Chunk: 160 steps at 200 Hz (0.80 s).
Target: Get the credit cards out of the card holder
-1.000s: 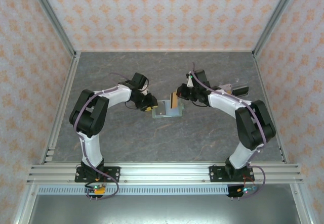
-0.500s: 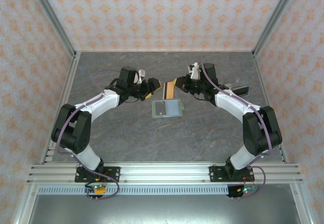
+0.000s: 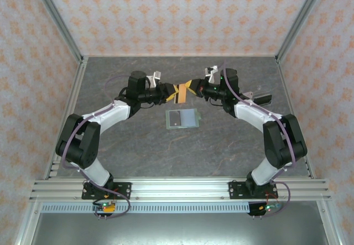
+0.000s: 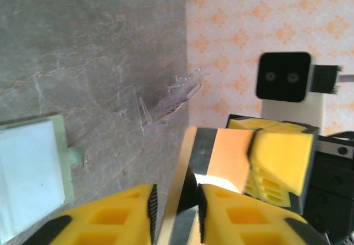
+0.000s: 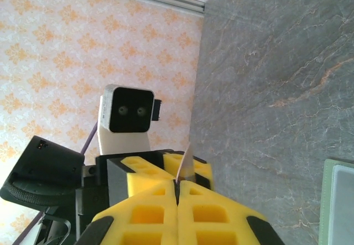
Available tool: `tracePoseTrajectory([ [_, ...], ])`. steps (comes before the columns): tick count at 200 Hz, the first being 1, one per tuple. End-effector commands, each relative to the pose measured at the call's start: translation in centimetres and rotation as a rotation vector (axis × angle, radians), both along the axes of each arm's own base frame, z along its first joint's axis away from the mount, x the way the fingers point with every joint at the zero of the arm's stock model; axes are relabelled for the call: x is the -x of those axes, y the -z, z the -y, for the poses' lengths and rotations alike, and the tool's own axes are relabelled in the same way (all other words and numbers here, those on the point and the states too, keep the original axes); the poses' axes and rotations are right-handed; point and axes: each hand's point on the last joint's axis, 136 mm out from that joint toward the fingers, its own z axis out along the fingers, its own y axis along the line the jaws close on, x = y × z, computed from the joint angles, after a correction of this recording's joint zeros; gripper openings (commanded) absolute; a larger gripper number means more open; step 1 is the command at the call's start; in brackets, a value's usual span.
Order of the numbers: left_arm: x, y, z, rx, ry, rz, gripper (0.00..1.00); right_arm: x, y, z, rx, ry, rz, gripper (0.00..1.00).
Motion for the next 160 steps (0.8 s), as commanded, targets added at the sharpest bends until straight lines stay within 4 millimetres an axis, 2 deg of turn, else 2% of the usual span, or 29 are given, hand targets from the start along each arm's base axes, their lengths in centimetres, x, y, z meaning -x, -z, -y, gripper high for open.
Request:
tracePoseTrajectory([
  [1, 0.7, -3.1, 0.3, 0.067, 0.025, 0.072, 0.18, -0.1, -1.0, -0.1, -0.052, -0.015, 0.034, 0.0],
  [26, 1.0, -3.9, 0.2, 0.09, 0.02, 0.09, 0.09, 0.1, -0.8, -0.1, -0.06, -0.021, 0.027, 0.02],
  [47, 1.3, -4.3, 0.0, 0.09, 0.008, 0.096, 0.0, 0.5, -0.9, -0.3, -0.071, -0.043, 0.023, 0.1],
  [71, 1.6, -4.5, -0.1, 0.09, -0.002, 0.096, 0.0, 1.4, -1.6, -0.7, -0.093, -0.071, 0.037, 0.24],
  [92, 1.6, -4.6, -0.3, 0.086, -0.016, 0.092, 0.0, 2.4, -1.9, -1.5, -0.097, -0.11, 0.043, 0.27],
  [131, 1.6, -4.7, -0.5, 0.086, -0.034, 0.081, 0.0, 3.3, -1.7, -1.5, -0.098, -0.116, 0.039, 0.23],
  [156, 1.6, -4.6, -0.6, 0.077, -0.039, 0.068, 0.0, 3.8, -1.7, -1.3, -0.086, -0.108, 0.032, 0.06],
  [160, 1.6, -4.4, -0.7, 0.068, -0.042, 0.063, 0.03, 3.7, -1.6, -1.1, -0.079, -0.102, 0.03, 0.03],
])
